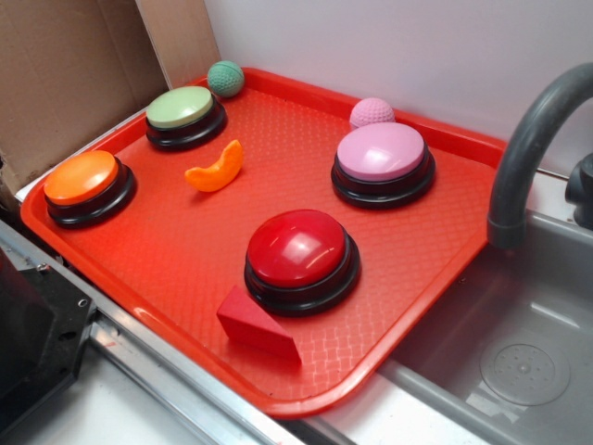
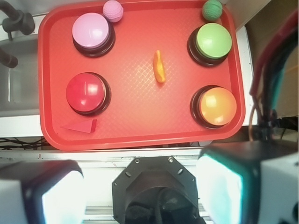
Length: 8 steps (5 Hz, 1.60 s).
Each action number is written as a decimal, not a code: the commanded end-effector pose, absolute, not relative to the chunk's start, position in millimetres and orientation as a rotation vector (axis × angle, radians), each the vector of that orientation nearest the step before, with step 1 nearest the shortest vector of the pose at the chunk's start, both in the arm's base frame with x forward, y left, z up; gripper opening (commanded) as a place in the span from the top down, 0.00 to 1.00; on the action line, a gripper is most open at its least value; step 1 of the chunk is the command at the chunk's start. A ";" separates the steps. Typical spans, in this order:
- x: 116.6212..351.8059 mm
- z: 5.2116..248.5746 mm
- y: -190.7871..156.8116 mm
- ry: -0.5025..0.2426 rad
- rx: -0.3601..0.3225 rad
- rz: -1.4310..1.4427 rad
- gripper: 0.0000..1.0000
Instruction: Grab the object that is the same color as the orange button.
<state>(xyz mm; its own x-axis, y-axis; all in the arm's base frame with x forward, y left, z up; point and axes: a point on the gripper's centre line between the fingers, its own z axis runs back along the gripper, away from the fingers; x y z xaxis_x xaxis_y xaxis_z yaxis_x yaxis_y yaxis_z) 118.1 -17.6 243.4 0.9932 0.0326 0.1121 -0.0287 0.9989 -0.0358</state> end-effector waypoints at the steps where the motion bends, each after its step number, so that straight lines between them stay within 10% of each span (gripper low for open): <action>1: 118.1 243.4 -17.6 -0.113 -0.034 0.031 0.00; 4: 226.5 229.4 2.7 -0.104 0.014 -0.009 0.00; 6: 259.9 123.4 54.9 0.033 -0.069 -0.096 0.00; 8: 263.0 61.3 26.0 0.181 -0.039 -0.205 0.00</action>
<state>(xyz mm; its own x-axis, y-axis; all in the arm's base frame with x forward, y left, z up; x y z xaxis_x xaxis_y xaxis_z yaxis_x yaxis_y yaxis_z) 262.2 24.1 55.8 0.9553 -0.2053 -0.2129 0.1950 0.9784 -0.0683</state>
